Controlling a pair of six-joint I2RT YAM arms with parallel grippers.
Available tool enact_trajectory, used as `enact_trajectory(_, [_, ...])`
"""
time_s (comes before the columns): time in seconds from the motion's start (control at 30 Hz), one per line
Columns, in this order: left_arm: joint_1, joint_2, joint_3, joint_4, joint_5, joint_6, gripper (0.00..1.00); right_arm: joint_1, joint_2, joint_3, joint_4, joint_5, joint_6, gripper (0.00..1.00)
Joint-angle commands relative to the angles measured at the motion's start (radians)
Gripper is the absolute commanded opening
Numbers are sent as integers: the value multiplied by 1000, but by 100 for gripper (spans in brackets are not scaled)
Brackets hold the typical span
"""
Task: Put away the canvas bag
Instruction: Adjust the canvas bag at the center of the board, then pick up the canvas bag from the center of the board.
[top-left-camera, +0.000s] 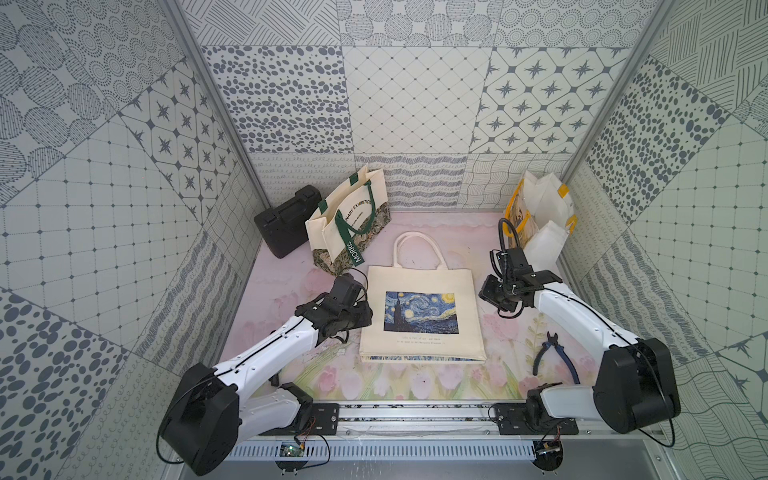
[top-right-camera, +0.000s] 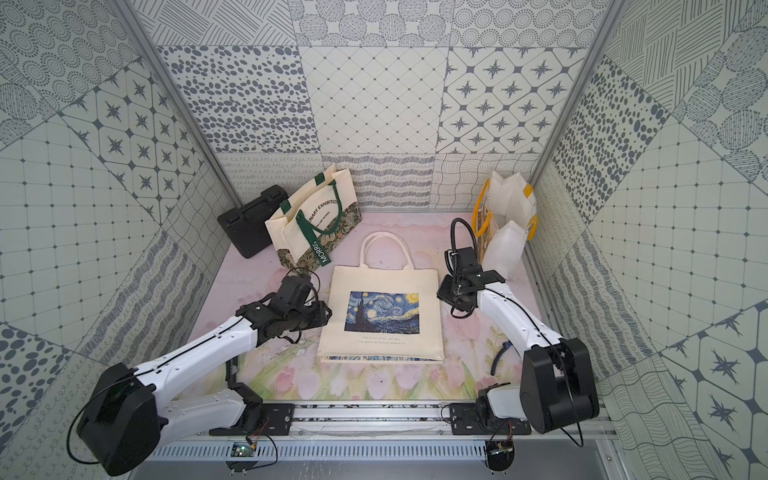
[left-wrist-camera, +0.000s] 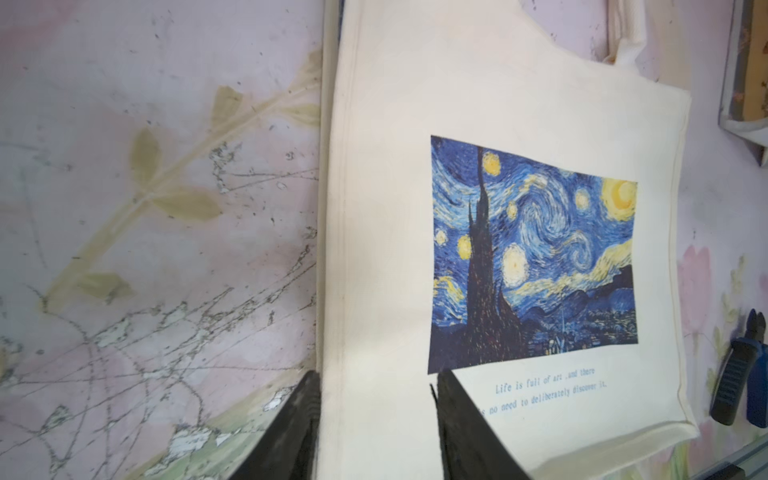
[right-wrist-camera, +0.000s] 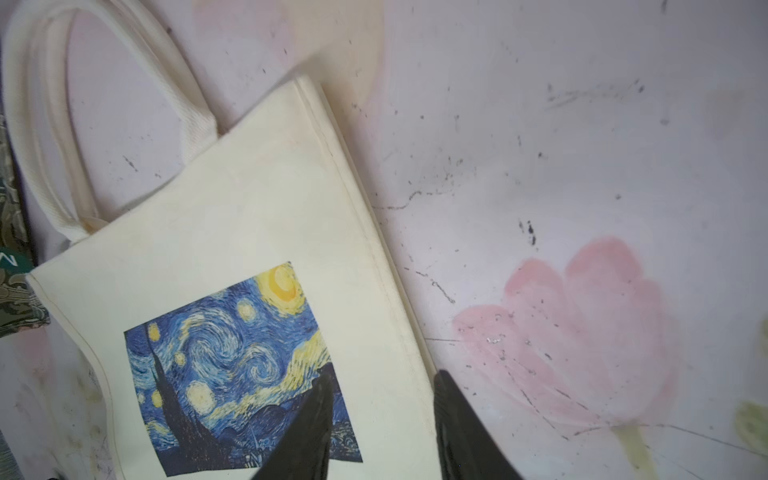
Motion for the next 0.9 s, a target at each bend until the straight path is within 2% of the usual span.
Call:
enact_trajectory(0.0, [10, -102, 13, -103, -68, 49, 47, -11, -47, 52, -52, 89, -82, 42])
enact_trajectory(0.1, [10, -139, 40, -135, -63, 55, 47, -36, -62, 132, -75, 123, -149, 42])
enact_trajectory(0.23, [9, -153, 75, -163, -39, 62, 47, -53, -59, 273, -123, 183, -232, 48])
enact_trajectory(0.6, [9, -128, 87, -75, -12, 37, 47, -87, -94, 467, -107, 263, -343, 89])
enact_trajectory(0.8, [9, -69, 100, -4, 24, -1, 45, -133, -91, 487, -100, 417, -373, 97])
enact_trajectory(0.87, [9, -60, 95, 14, 38, -14, 45, -167, -74, 510, -118, 420, -360, 98])
